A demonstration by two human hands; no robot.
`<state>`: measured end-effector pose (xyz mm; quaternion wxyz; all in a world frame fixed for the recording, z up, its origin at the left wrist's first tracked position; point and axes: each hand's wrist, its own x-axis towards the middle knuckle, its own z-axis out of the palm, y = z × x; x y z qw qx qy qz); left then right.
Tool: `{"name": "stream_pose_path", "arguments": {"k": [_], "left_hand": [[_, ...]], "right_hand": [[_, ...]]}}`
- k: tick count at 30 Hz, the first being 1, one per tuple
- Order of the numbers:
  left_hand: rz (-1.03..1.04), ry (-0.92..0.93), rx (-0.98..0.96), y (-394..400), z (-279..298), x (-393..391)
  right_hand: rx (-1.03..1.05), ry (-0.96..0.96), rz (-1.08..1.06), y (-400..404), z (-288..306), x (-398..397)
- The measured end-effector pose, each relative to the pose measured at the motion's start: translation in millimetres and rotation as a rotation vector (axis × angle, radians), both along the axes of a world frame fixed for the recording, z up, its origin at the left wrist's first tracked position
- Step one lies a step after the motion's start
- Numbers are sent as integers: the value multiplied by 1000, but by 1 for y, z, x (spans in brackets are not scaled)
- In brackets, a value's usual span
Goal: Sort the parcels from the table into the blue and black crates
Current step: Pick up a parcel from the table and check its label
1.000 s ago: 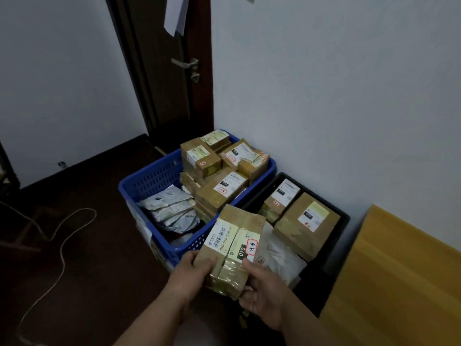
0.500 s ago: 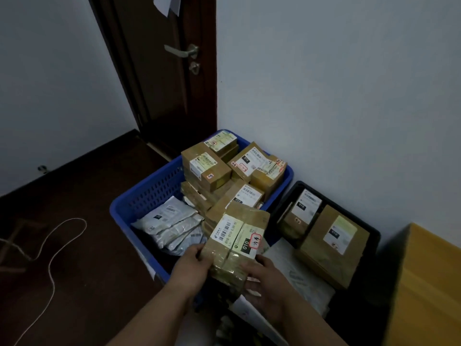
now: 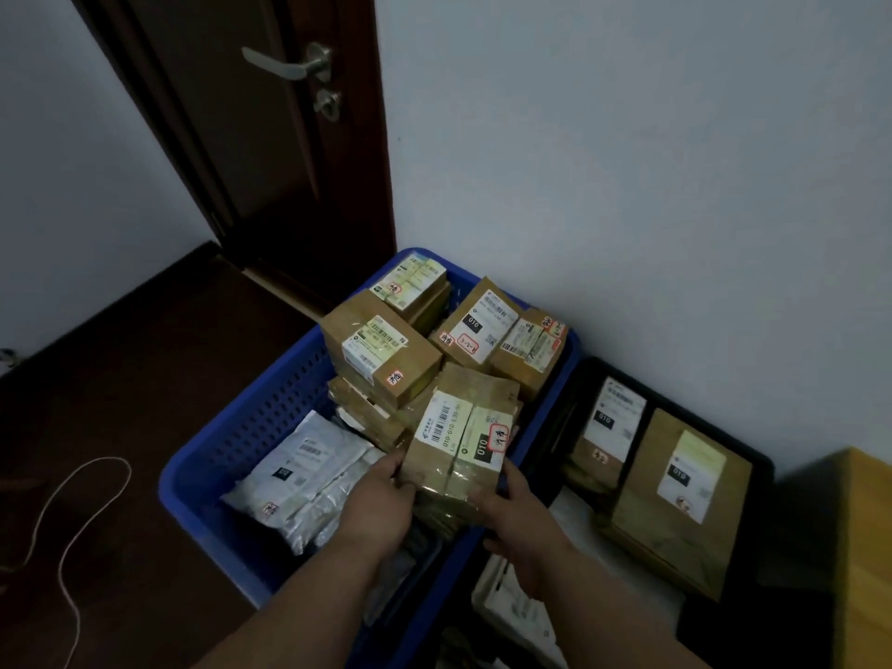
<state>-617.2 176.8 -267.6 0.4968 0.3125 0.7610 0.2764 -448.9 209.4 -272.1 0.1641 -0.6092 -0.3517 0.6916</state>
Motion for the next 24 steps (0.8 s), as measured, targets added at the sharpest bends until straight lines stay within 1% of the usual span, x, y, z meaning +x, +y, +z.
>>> {"name": "stream_pose_path", "arguments": {"k": [6, 9, 12, 18, 21, 24], "left_hand": [[-125, -188, -92, 18, -12, -12], [-136, -373, -117, 25, -26, -26], [-154, -456, -112, 34, -14, -29], [-248, -454, -117, 35, -5, -41], [-277, -401, -89, 30, -3, -47], [-351, -305, -21, 21, 3, -50]], "right_hand": [[19, -39, -17, -2, -2, -14], [22, -44, -68, -6, 1, -20], [2, -36, -133, -12, 6, -26], [-39, -43, -186, -37, 18, -31], [-53, -43, -215, -48, 25, -33], [-74, -59, -268, -63, 28, -33]]}}
